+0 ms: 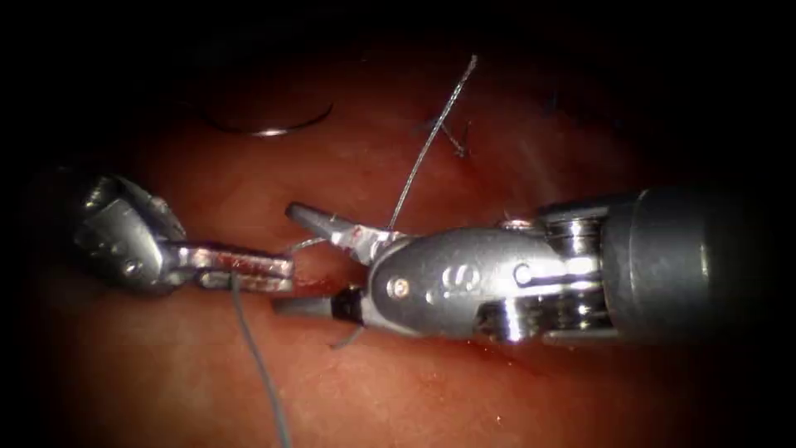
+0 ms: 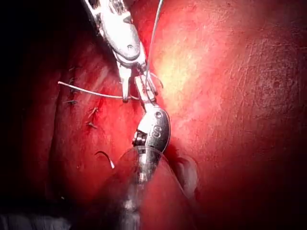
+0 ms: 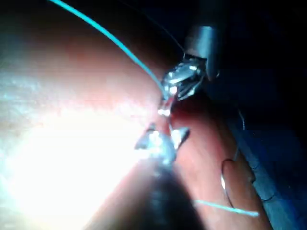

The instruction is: Wound Closure

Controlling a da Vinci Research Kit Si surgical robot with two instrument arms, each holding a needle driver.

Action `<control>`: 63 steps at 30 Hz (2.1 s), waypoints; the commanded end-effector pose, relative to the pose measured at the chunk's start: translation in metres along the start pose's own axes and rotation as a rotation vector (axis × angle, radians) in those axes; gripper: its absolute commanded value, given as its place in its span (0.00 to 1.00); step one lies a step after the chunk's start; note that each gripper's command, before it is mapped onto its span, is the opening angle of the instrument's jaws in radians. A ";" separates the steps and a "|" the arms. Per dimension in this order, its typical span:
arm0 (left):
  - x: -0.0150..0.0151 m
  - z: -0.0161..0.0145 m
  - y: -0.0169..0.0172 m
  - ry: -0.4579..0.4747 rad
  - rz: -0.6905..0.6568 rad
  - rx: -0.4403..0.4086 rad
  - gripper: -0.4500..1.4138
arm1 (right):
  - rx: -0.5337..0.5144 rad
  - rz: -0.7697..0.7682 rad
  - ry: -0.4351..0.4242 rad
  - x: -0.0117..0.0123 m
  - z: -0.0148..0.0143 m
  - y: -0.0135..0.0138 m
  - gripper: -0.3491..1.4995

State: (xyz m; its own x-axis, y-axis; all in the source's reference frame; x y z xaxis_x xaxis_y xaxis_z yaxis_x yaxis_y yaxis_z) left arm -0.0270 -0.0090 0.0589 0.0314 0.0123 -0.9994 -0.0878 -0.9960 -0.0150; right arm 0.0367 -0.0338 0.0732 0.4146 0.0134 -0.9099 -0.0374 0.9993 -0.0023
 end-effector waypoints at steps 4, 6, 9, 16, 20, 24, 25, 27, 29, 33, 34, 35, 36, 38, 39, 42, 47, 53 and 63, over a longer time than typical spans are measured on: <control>-0.0006 0.0006 0.0000 0.005 -0.003 -0.003 0.00 | 0.001 -0.017 0.007 0.0003 0.0017 0.0002 0.56; -0.0005 0.0007 0.0002 0.006 -0.003 -0.004 0.00 | 0.002 -0.028 0.006 0.0005 0.0020 0.0003 0.40; -0.0005 0.0008 0.0002 0.008 -0.003 -0.005 0.00 | 0.010 -0.038 0.016 0.0008 0.0019 0.0005 0.00; -0.0004 0.0008 0.0001 0.008 -0.010 -0.006 0.00 | 0.011 -0.031 0.019 0.0004 0.0008 0.0016 0.00; -0.0004 0.0008 -0.0001 0.010 -0.011 -0.007 0.00 | 0.007 -0.040 0.007 0.0002 0.0006 0.0013 0.00; -0.0003 0.0008 -0.0002 0.011 -0.013 -0.007 0.00 | 0.073 -0.027 -0.008 0.0000 0.0003 0.0010 0.00; -0.0003 0.0008 -0.0002 0.011 -0.013 -0.007 0.00 | 0.106 -0.032 -0.019 -0.0002 0.0003 0.0006 0.00; -0.0002 0.0008 -0.0002 0.008 -0.013 -0.005 0.00 | 0.113 -0.034 -0.029 -0.0003 0.0004 0.0004 0.00; -0.0001 0.0008 -0.0001 0.004 -0.013 0.000 0.00 | 0.086 -0.035 -0.029 -0.0006 0.0005 0.0006 0.00; 0.0003 0.0011 -0.0001 -0.026 -0.093 -0.007 0.53 | 0.051 -0.016 -0.044 -0.0018 0.0005 0.0017 0.00; 0.0003 0.0011 -0.0001 -0.026 -0.093 -0.007 0.53 | 0.051 -0.016 -0.044 -0.0018 0.0005 0.0017 0.00; 0.0005 0.0011 -0.0001 -0.035 -0.105 0.002 0.69 | 0.049 -0.010 -0.047 -0.0022 0.0006 0.0019 0.00; 0.0008 0.0012 -0.0001 -0.057 -0.112 0.021 0.78 | 0.043 0.000 -0.063 -0.0027 0.0007 0.0021 0.00; 0.0012 0.0014 0.0003 -0.093 -0.113 0.022 0.82 | 0.043 0.027 -0.090 -0.0035 0.0009 0.0023 0.00; 0.0014 0.0016 0.0005 -0.109 -0.100 0.022 0.84 | 0.044 0.037 -0.106 -0.0037 0.0010 0.0024 0.00; 0.0018 0.0020 0.0010 -0.146 -0.052 0.027 0.84 | 0.047 0.061 -0.130 -0.0043 0.0012 0.0027 0.00; 0.0033 0.0026 0.0024 -0.227 0.026 0.041 0.77 | 0.056 0.081 -0.169 -0.0054 0.0020 0.0036 0.00; 0.0059 0.0035 0.0039 -0.421 0.109 0.079 0.68 | 0.069 0.084 -0.202 -0.0064 0.0035 0.0032 0.00; 0.0082 0.0049 0.0055 -0.522 0.169 0.045 0.59 | 0.075 0.080 -0.229 -0.0068 0.0038 0.0031 0.00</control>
State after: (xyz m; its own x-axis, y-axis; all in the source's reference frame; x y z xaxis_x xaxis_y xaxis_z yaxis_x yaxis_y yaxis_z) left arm -0.0316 -0.0139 0.0497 -0.4867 -0.0908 -0.8688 -0.0928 -0.9836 0.1548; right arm 0.0365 -0.0308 0.0806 0.6105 0.0918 -0.7867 -0.0133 0.9943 0.1058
